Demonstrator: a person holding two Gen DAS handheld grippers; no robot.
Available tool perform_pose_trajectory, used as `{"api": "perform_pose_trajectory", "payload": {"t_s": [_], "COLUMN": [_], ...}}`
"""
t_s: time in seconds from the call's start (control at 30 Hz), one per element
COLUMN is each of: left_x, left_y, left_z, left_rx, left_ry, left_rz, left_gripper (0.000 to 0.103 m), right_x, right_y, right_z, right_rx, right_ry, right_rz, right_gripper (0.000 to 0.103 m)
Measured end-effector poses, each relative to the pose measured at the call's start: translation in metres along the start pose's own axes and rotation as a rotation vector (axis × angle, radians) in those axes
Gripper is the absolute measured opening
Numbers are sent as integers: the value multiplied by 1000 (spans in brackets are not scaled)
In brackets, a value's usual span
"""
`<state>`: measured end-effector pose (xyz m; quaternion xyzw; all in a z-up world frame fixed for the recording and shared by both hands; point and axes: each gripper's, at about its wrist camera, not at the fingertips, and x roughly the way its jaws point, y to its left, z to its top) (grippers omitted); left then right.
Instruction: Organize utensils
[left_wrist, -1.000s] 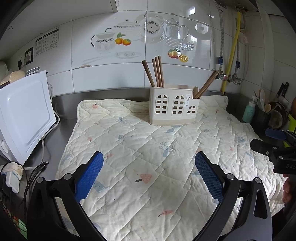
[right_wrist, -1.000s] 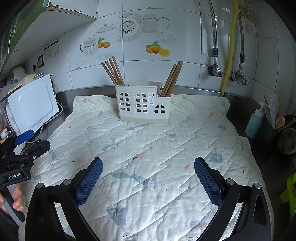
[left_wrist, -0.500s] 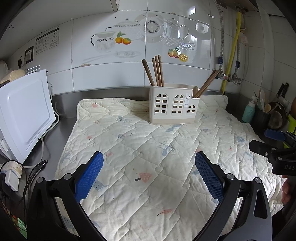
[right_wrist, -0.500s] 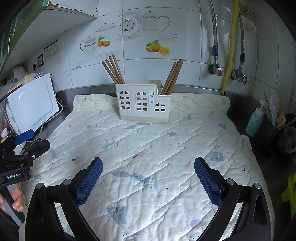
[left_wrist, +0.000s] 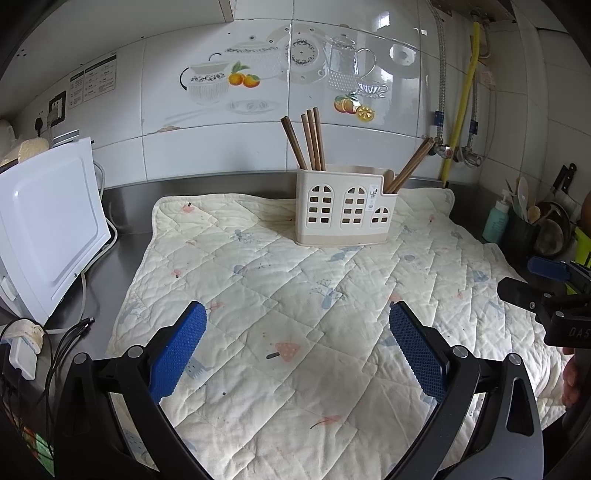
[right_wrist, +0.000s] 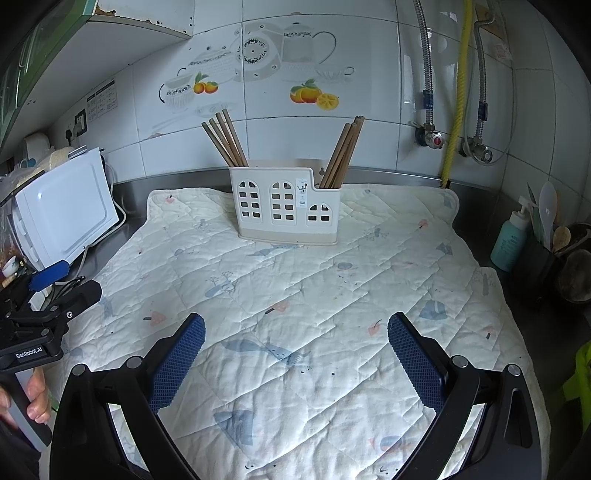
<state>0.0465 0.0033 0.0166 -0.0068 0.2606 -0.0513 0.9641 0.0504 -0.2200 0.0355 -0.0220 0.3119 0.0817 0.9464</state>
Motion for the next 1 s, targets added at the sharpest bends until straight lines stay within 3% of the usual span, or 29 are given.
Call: {"api": "perform_pose_trajectory", "payload": {"t_s": [1.0], "left_x": [5], "left_y": [2], "left_z": [-4], "left_rx": [-42], "left_ry": [15], "left_rz": [-21], "left_gripper": [98], "right_x": [1], "right_y": [-2], "right_z": [0], "right_rx": [11], "right_ry": [11], "right_rz": [-1], "right_gripper": [96]}}
